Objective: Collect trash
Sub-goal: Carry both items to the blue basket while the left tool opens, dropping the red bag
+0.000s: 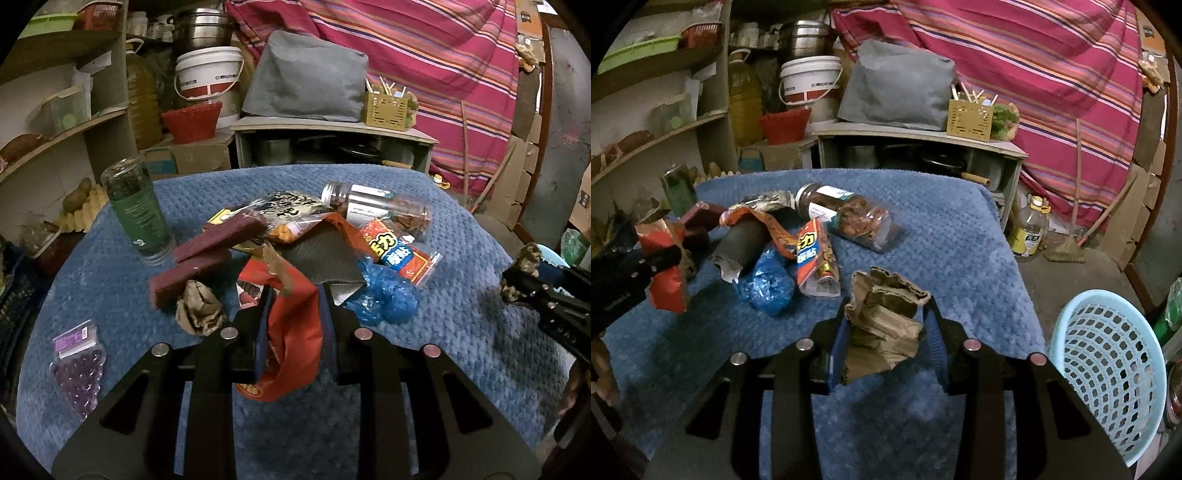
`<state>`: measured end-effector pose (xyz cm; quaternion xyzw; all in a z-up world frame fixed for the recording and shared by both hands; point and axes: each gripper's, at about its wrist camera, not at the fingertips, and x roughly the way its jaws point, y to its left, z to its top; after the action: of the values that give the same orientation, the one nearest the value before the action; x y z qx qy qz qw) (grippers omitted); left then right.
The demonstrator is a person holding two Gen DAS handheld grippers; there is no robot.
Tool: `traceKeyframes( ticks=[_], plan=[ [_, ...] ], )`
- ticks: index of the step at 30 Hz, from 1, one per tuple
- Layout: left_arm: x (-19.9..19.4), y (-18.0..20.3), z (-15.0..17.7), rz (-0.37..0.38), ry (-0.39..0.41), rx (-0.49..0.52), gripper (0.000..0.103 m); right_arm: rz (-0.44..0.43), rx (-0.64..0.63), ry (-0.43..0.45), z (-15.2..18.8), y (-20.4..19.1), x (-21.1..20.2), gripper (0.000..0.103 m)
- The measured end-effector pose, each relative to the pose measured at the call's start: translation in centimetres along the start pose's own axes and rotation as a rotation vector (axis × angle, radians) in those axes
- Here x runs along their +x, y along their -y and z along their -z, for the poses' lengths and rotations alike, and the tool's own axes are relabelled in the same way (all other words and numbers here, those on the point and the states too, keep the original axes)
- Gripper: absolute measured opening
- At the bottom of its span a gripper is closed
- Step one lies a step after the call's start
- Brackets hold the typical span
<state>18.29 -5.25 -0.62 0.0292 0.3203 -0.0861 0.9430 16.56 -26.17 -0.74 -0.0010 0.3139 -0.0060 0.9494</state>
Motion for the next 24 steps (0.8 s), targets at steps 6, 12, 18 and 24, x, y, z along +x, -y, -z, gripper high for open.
traceKeyframes(
  ticks=[6,12,18,24],
  plan=[
    [-0.7,1.8,-0.6,0.01,0.016,0.025,0.024,0.019,0.031,0.022,0.1,2.5,-1.5,0.039],
    [-1.9,4.8,-2.1,0.044,0.048,0.055,0.024,0.064,0.071,0.042,0.3,6.4,-2.9,0.039],
    [-2.1,9.1,-3.3,0.089,0.065,0.092,0.024,0.147,0.125,0.063,0.7,11.8,-4.7,0.039],
    [-1.6,14.8,-3.6,0.172,0.068,0.137,0.024,0.21,0.168,0.061,1.6,16.8,-5.8,0.039]
  ],
)
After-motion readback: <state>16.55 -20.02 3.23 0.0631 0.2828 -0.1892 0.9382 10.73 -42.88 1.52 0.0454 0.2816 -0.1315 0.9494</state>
